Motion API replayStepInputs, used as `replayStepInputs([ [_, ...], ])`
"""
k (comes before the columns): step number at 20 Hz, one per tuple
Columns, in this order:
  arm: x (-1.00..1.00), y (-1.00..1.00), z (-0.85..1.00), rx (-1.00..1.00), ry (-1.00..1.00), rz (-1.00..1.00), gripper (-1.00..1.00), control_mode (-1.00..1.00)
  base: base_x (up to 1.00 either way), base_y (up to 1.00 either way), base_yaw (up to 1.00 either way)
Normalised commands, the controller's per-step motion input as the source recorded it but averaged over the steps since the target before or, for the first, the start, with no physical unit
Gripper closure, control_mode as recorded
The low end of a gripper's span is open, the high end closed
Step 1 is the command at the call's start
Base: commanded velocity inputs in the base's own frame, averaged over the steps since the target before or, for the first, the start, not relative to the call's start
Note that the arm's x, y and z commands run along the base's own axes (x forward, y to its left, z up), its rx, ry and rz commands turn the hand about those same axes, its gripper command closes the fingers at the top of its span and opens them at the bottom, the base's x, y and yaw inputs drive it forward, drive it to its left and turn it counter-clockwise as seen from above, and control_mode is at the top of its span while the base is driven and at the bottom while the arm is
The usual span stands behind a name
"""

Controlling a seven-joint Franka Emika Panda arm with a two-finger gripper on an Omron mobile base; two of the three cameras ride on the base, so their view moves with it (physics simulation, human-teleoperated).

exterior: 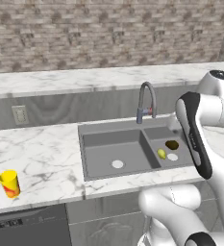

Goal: Remove the lemon and avocado from the sink. Then move the bowl and cup from the counter to the sink for washing.

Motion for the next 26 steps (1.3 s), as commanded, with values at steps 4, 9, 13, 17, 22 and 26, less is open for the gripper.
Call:
replayStepInputs([
  [4, 0.00, -0.19, -0.11, 0.00, 0.15, -0.01, -1.00, -1.00, 0.00, 0.00, 0.00],
  [9, 0.00, -0.19, -0.12, 0.01, 0.12, 0.00, -1.00, -1.00, 0.00, 0.00, 0.00],
  [13, 0.00, -0.23, -0.12, 0.06, 0.07, 0.00, -1.00, -1.00, 0.00, 0.00, 0.00],
  [17, 0.00, -0.23, -0.13, 0.08, 0.02, 0.00, -1.00, -1.00, 0.00, 0.00, 0.00],
  [22, 0.00, -0.17, -0.15, 0.05, 0.00, 0.00, -1.00, -1.00, 0.00, 0.00, 0.00],
  [26, 0.01, -0.14, -0.18, 0.00, 0.00, 0.00, -1.00, -1.00, 0.00, 0.00, 0.00],
])
